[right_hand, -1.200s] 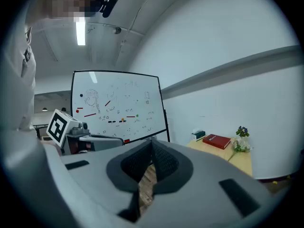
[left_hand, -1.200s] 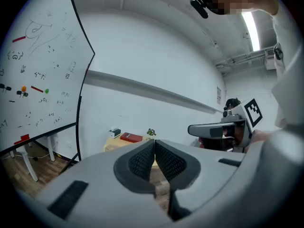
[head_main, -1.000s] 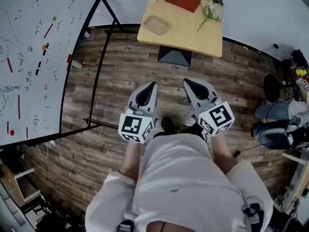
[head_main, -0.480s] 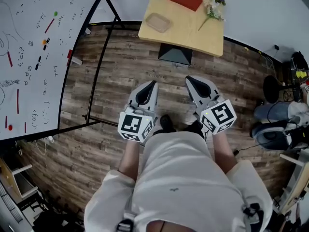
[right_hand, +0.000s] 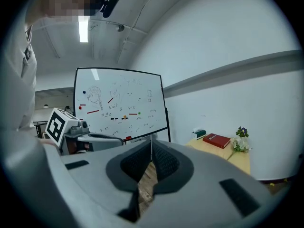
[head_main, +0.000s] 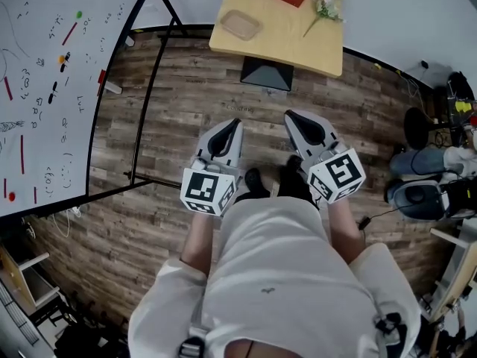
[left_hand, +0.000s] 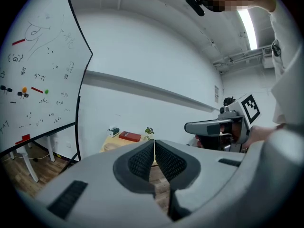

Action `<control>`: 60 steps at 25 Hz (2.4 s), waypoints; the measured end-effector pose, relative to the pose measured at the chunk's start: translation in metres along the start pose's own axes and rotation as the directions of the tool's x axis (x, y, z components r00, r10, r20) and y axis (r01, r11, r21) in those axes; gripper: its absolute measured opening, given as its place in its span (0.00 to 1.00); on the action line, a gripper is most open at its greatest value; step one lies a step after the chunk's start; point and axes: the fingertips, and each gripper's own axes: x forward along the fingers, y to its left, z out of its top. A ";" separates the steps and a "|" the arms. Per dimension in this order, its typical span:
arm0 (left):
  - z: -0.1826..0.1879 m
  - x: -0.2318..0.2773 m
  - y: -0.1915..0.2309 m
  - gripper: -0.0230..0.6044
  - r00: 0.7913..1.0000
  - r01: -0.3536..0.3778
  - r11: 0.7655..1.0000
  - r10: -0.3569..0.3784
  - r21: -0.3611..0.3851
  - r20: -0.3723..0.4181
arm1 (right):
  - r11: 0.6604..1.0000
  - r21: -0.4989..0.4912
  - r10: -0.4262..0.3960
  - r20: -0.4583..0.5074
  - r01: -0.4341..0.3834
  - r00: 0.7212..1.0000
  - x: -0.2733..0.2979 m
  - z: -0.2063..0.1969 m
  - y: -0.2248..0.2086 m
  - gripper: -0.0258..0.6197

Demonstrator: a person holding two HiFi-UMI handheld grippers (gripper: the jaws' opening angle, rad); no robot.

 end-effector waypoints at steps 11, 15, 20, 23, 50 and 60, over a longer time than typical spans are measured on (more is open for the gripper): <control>0.002 0.000 0.005 0.06 0.998 -0.061 0.998 0.061 0.013 0.016 | 0.992 -0.034 0.120 -0.047 -0.121 0.992 0.015 -0.004 0.009 0.14; 0.006 0.001 0.012 0.11 0.996 -0.084 0.996 0.084 0.011 0.016 | 0.987 -0.042 0.150 -0.053 -0.153 0.987 0.030 0.003 0.007 0.21; 0.007 0.009 0.030 0.14 0.992 -0.127 0.992 0.127 -0.001 0.009 | 0.969 -0.084 0.225 -0.104 -0.234 0.969 0.048 -0.001 0.007 0.33; 0.006 0.018 0.035 0.15 0.989 -0.146 0.989 0.146 -0.008 0.000 | 0.962 -0.071 0.253 -0.124 -0.263 0.959 0.057 -0.007 0.000 0.35; 0.012 0.142 0.028 0.15 0.910 -0.413 0.910 0.409 -0.046 -0.071 | 0.850 -0.040 0.514 -0.156 -0.526 0.843 0.108 -0.005 -0.133 0.32; -0.003 0.120 0.040 0.15 0.870 -0.491 0.867 0.484 -0.079 -0.098 | 0.818 -0.028 0.559 -0.198 -0.575 0.805 0.112 -0.023 -0.126 0.32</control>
